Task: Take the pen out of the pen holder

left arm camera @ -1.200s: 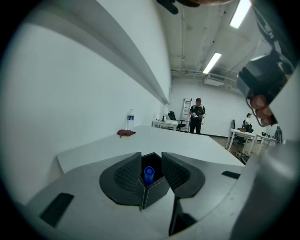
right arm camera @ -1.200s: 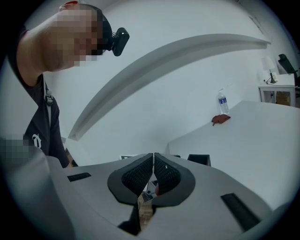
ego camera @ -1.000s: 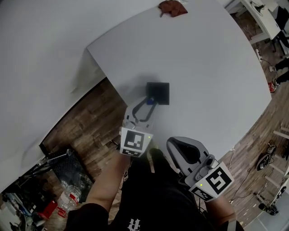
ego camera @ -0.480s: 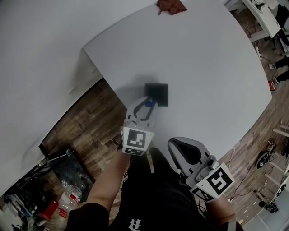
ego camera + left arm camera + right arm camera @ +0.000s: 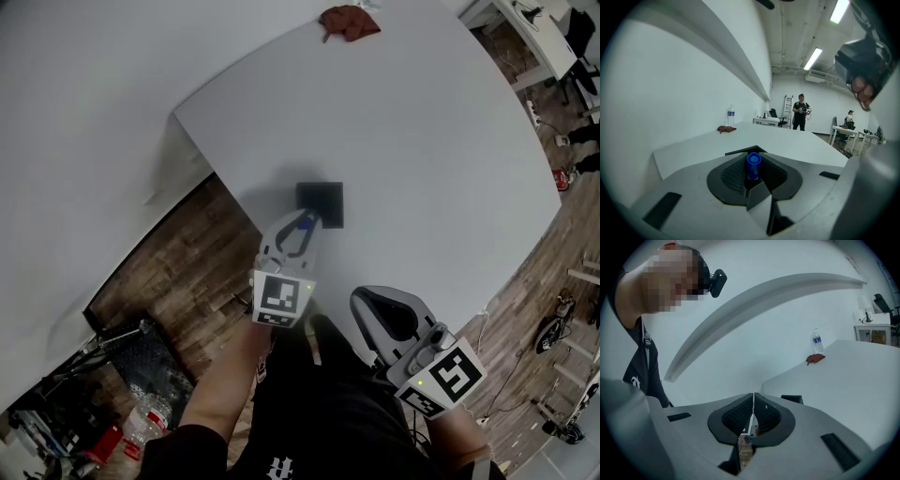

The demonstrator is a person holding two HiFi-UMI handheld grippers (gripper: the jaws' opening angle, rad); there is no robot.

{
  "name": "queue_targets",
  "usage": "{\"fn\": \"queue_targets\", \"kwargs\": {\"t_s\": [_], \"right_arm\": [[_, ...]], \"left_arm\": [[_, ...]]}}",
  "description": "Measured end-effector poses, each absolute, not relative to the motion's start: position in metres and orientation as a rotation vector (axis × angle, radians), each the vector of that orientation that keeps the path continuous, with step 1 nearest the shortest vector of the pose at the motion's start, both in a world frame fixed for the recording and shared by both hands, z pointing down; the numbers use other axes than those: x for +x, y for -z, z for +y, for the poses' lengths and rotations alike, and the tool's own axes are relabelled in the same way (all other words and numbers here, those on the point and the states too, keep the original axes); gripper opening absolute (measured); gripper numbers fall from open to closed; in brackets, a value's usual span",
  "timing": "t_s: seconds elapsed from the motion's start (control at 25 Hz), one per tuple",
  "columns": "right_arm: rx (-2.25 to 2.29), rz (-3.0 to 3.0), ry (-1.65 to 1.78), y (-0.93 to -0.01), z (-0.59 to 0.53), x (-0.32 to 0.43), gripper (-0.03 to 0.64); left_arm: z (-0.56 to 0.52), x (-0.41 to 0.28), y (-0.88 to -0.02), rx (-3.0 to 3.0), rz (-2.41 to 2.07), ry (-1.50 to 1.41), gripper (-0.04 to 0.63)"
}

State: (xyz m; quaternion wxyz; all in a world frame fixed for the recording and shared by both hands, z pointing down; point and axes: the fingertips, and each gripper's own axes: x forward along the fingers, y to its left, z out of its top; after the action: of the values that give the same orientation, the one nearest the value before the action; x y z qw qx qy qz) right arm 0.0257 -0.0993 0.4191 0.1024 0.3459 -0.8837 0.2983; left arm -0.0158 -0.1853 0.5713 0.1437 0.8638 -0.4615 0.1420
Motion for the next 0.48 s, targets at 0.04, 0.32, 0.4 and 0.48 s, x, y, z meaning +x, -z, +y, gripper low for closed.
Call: {"fn": "queue_targets", "kwargs": {"t_s": [0.04,0.32,0.4,0.48], "right_arm": [[1.025,-2.611,-0.876,-0.419,-0.1,0.027,0.017],[1.044,-2.652,-0.829,-0.411,-0.099,0.035,0.017],[1.048,-2.667,-0.806,-0.406,-0.098,0.037,0.017],[1.049,-2.682,-0.784,-0.4,-0.097,0.039,0.017]], "left_arm": [[-0.186,-0.016,-0.568,2.497,-1.334,-0.408,0.072],[-0.185,-0.017,-0.54,2.55,-1.362,-0.418,0.072],[-0.184,-0.019,-0.529,2.561,-1.374,-0.417,0.072],[-0.182,-0.021,-0.517,2.573,-1.387,-0.41,0.072]]}}
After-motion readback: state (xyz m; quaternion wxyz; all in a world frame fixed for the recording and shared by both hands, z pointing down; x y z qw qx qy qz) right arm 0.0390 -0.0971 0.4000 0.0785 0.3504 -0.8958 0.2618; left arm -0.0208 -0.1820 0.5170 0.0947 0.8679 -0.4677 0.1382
